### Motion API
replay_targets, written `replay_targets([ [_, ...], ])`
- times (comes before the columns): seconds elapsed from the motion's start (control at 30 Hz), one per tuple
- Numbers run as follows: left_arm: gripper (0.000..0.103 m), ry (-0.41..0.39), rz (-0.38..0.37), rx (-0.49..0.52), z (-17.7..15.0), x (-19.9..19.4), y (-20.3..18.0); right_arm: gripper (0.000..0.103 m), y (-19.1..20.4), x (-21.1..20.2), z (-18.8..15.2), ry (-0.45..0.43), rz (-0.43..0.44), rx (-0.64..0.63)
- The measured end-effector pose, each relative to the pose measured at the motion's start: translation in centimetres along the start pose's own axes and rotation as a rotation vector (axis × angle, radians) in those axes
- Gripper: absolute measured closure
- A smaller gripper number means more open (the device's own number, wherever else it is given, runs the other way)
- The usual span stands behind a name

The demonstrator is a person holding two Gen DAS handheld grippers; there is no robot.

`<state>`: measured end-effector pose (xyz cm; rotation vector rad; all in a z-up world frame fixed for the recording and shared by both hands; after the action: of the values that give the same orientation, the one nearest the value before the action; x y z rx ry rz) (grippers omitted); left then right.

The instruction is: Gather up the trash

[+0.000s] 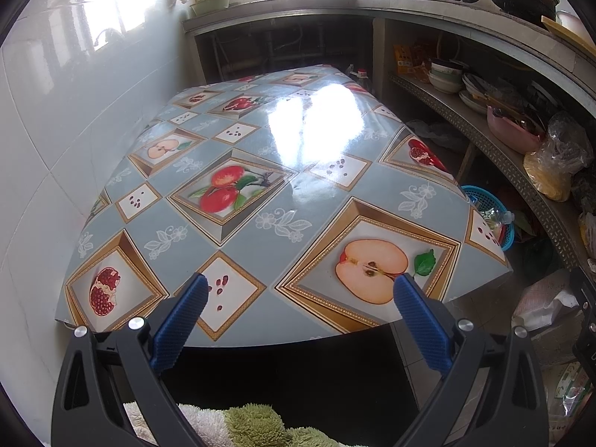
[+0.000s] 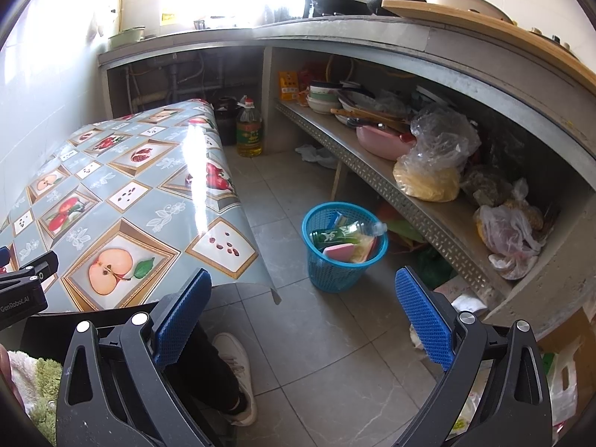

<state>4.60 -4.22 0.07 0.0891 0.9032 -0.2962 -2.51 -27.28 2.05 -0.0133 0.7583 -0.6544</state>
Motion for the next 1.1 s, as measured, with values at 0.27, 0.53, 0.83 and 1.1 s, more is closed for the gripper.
replay_targets([
  [0.27, 0.005, 0.004, 0.0, 0.0, 0.02, -0.02, -0.04, 0.008, 0.04, 0.02, 0.0, 0.001, -0.001, 0.0],
  [0.53, 0.005, 0.006, 0.001, 0.0, -0.03, 0.02, -0.04, 0.008, 0.18, -0.05, -0.04, 0.001, -0.001, 0.002],
  [0.83, 0.005, 0.007, 0.0, 0.001, -0.15, 0.07, -0.07, 0.008, 0.19, -0.09, -0.05, 0.002, -0.002, 0.003],
  [1.1, 0.005, 0.008, 0.0, -0.001, -0.19, 0.06, -0.08, 0.008, 0.15, -0.06, -0.04, 0.001, -0.001, 0.002],
])
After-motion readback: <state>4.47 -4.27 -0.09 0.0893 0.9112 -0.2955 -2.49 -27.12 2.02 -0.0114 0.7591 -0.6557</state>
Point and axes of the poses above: each gripper's, at about its wrist camera, not at the fingertips, and x roughly the way its jaws point, y to its left, z to its top, the point moved 3 cm from there along x, roughly the way its jaws point, and after that the axes turned 12 degrees about -z, right-handed, at the moved point
